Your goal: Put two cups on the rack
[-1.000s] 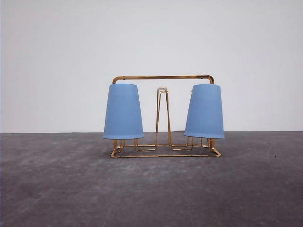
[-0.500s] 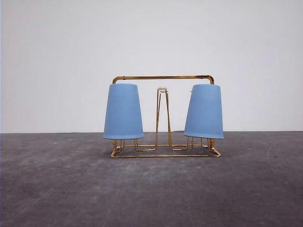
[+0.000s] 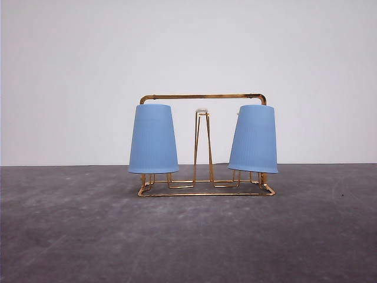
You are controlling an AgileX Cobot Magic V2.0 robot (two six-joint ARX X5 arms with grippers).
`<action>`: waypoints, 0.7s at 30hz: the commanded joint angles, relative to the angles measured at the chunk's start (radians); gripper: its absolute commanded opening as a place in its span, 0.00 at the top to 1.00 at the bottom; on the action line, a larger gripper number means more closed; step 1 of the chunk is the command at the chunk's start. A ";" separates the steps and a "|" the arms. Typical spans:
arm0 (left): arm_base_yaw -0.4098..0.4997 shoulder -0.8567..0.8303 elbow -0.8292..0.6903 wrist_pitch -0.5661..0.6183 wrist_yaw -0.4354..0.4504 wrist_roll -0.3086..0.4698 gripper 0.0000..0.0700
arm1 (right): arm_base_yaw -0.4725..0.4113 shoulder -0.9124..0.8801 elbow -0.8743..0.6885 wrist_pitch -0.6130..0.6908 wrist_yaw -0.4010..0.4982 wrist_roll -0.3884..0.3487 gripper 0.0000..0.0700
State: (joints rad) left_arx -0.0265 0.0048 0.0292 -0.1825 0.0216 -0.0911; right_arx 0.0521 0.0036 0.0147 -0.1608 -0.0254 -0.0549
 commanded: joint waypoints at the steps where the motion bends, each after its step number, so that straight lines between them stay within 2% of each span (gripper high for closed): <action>1: 0.000 -0.002 -0.015 -0.004 -0.003 -0.001 0.98 | 0.002 0.000 -0.002 0.011 0.000 0.002 0.98; 21: 0.000 -0.002 -0.015 -0.004 -0.003 -0.001 0.98 | 0.002 0.000 -0.002 0.011 0.000 0.002 0.98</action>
State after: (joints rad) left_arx -0.0265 0.0048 0.0292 -0.1825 0.0216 -0.0914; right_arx 0.0521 0.0036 0.0147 -0.1604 -0.0254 -0.0551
